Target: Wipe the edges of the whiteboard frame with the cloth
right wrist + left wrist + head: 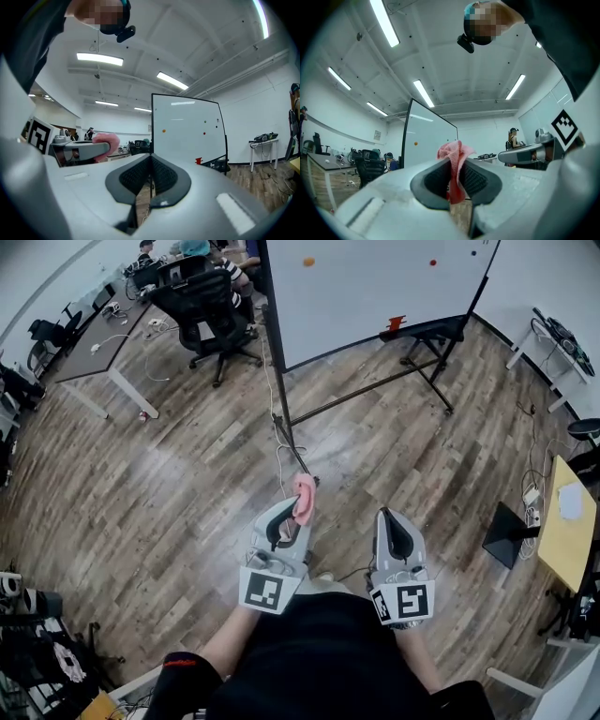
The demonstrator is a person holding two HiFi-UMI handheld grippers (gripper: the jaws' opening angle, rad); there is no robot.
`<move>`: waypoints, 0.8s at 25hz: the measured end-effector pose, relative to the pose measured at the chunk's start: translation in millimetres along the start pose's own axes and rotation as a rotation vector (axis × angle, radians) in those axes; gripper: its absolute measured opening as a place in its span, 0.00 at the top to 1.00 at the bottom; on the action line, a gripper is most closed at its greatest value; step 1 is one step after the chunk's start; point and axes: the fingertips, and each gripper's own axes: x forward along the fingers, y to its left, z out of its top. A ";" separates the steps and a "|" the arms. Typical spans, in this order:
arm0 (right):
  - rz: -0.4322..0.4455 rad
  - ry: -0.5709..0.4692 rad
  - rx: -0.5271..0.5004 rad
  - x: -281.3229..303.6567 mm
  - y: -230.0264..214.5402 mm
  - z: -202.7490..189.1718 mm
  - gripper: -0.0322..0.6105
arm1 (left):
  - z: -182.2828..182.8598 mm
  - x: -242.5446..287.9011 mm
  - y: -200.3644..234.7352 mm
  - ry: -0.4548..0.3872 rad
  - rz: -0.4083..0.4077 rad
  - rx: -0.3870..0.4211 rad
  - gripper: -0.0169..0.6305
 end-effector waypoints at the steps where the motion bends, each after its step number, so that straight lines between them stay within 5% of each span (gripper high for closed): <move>1: 0.000 -0.002 0.001 -0.6 0.5 -0.9 0.95 | -0.5 -2.4 0.7 0.001 0.008 0.002 0.90; 10: -0.010 -0.022 -0.048 7.1 -6.4 0.2 0.95 | 5.7 4.6 4.6 -0.070 0.026 0.039 0.90; 20: -0.052 0.014 -0.052 65.0 -58.8 -14.5 0.95 | -10.0 91.3 22.7 -0.088 -0.019 0.089 0.90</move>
